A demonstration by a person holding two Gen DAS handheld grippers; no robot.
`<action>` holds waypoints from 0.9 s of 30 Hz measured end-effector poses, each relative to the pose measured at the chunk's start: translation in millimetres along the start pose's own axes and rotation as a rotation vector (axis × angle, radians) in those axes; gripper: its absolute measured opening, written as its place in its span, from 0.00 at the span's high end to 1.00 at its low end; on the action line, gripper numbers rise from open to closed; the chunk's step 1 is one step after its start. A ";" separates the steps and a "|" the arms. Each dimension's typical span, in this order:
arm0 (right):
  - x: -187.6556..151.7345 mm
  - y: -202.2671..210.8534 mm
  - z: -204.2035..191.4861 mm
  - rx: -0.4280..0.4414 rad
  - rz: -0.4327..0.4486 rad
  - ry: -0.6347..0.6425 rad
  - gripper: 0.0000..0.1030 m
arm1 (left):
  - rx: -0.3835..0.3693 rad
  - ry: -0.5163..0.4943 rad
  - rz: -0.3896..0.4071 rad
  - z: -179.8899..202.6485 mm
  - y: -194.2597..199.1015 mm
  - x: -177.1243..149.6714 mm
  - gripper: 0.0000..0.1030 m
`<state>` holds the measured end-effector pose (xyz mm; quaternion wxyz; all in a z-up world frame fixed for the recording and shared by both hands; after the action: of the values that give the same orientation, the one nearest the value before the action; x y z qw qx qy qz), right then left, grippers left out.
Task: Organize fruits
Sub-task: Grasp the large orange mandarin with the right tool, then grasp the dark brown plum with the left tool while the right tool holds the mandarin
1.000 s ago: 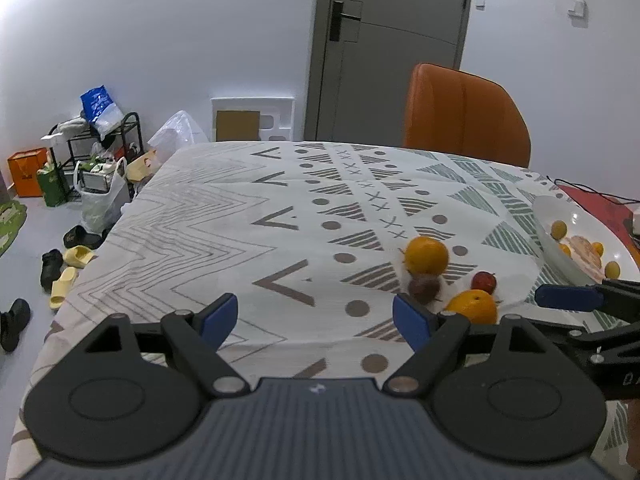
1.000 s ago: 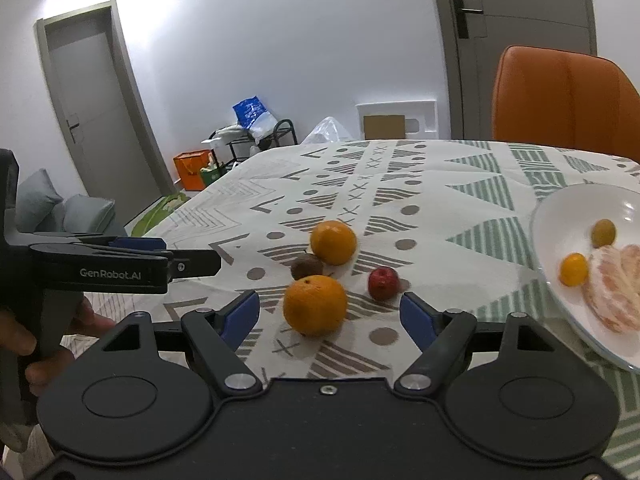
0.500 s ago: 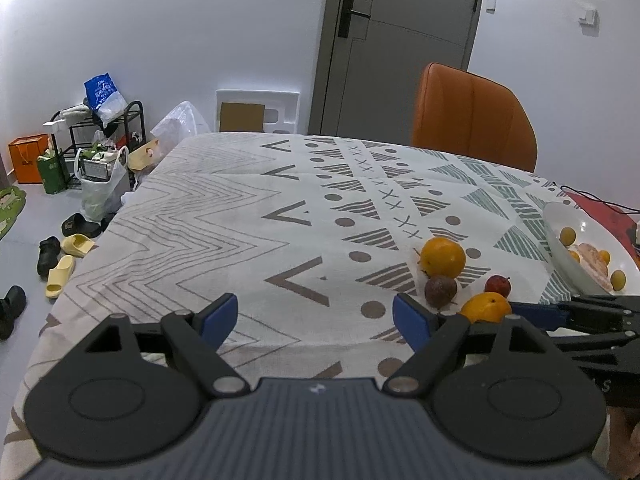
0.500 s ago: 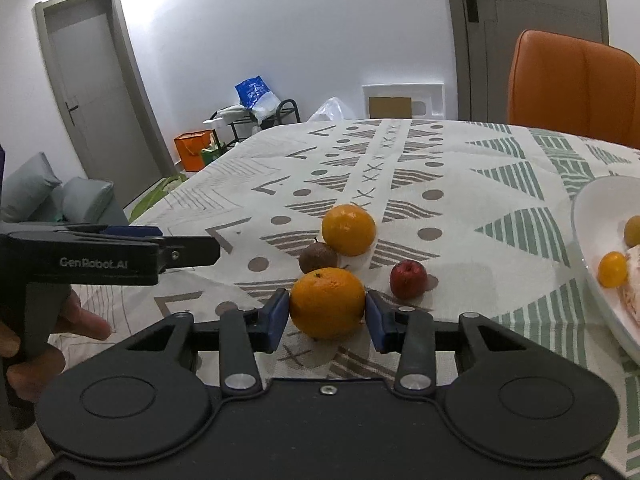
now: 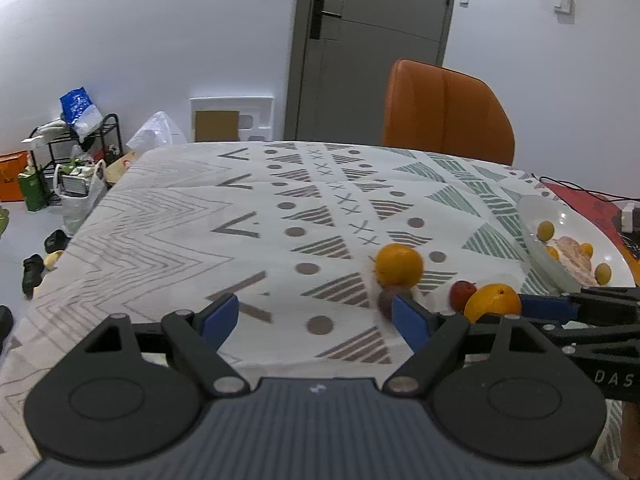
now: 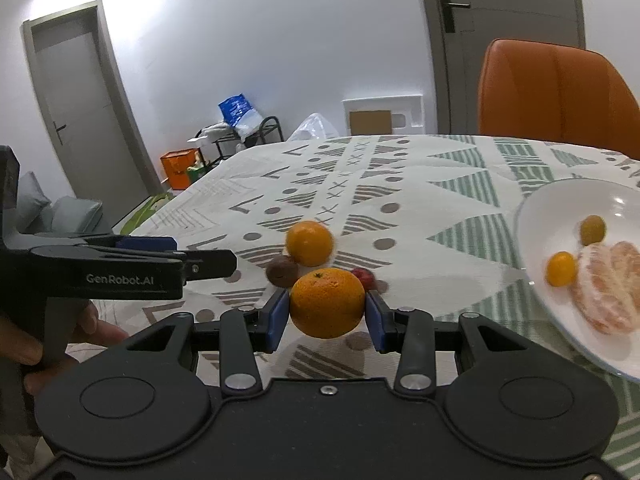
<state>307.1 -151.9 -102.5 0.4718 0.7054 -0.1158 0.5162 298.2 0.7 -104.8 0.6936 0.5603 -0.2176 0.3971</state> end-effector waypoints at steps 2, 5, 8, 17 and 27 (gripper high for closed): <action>-0.7 4.7 4.5 -0.009 0.006 -0.008 0.62 | -0.013 -0.007 -0.003 5.9 -2.2 -1.1 0.22; -1.6 10.9 11.8 -0.025 0.013 -0.016 0.62 | -0.021 -0.016 -0.006 12.3 -4.7 -2.8 0.23; -2.1 16.9 17.8 -0.035 0.022 -0.024 0.62 | -0.034 -0.028 -0.009 20.0 -7.0 -4.2 0.26; -4.1 38.6 35.8 -0.075 0.047 -0.044 0.62 | -0.033 -0.051 -0.032 34.8 -18.6 -9.1 0.48; -9.6 62.6 65.0 -0.150 0.061 -0.077 0.62 | -0.028 -0.079 -0.057 47.8 -38.2 -14.1 0.73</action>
<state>302.4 -239.0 -77.8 0.5023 0.6836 -0.1936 0.4928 327.1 -51.2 -125.1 0.7031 0.5718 -0.2346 0.3516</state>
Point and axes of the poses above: each gripper's, at about its wrist camera, not at the fingertips, and y roughly against the way its jaws point, z to its right, x to its top, the point moved 10 cm from there along -y, roughly the way its jaws point, and after that the axes turned 13 degrees about y, right-handed, at the moved point
